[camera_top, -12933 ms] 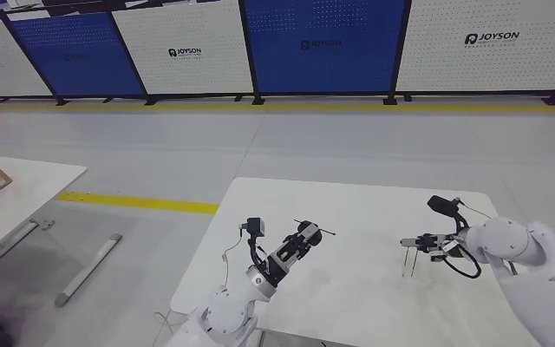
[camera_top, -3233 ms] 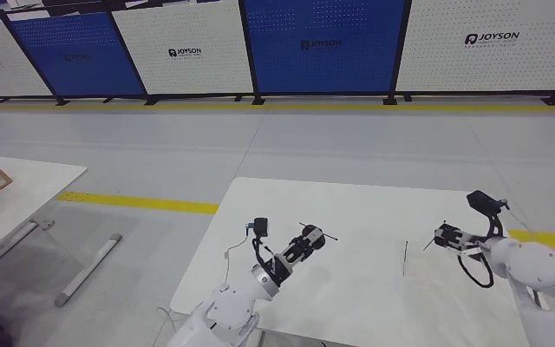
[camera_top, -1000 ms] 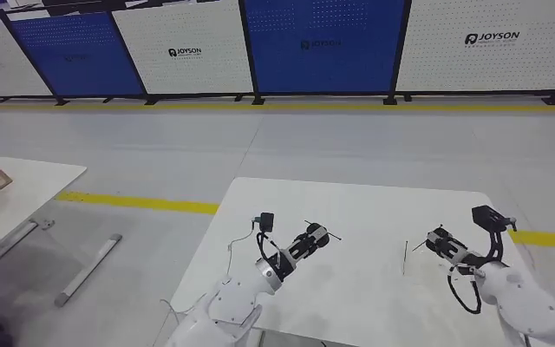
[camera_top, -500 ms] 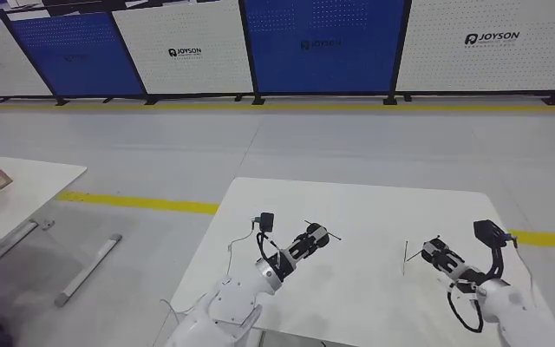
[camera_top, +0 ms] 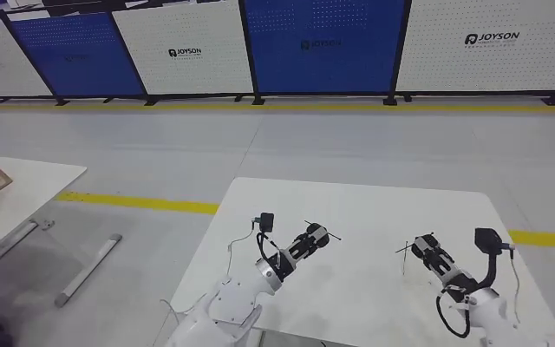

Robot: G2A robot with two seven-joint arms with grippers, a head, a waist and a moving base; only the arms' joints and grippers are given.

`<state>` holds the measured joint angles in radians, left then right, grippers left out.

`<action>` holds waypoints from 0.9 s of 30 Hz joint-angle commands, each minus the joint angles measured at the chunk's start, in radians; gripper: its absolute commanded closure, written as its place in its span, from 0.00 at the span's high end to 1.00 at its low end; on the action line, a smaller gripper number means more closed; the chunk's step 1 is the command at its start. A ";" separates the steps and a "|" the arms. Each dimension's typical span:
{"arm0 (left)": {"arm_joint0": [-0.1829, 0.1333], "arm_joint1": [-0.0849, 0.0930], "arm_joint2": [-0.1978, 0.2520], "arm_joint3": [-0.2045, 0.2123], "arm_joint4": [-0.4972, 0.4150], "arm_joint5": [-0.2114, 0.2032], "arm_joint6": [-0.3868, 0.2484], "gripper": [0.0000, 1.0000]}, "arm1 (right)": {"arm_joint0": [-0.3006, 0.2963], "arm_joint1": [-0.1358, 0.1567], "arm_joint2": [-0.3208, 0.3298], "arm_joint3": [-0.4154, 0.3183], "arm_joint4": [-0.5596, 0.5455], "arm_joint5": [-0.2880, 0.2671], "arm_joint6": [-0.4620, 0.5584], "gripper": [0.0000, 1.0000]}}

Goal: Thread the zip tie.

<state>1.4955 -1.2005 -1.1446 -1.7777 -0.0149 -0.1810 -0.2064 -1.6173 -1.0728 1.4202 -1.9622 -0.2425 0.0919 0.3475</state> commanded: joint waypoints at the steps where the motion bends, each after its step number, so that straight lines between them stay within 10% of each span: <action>1: 0.000 0.000 0.000 0.000 0.000 0.000 0.000 0.00 | -0.009 -0.005 -0.027 -0.014 0.000 -0.018 -0.039 0.00; 17: -0.056 -0.014 0.113 0.143 0.079 -0.056 -0.029 0.00 | 0.006 -0.011 -0.069 -0.017 -0.002 -0.001 -0.033 0.00; 27: -0.058 -0.015 0.115 0.145 0.079 -0.058 -0.027 0.00 | -0.020 -0.020 -0.096 0.006 0.022 -0.036 -0.091 0.00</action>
<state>1.4374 -1.2152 -1.0299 -1.6323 0.0641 -0.2388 -0.2338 -1.6336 -1.0916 1.3309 -1.9605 -0.2200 0.0598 0.2662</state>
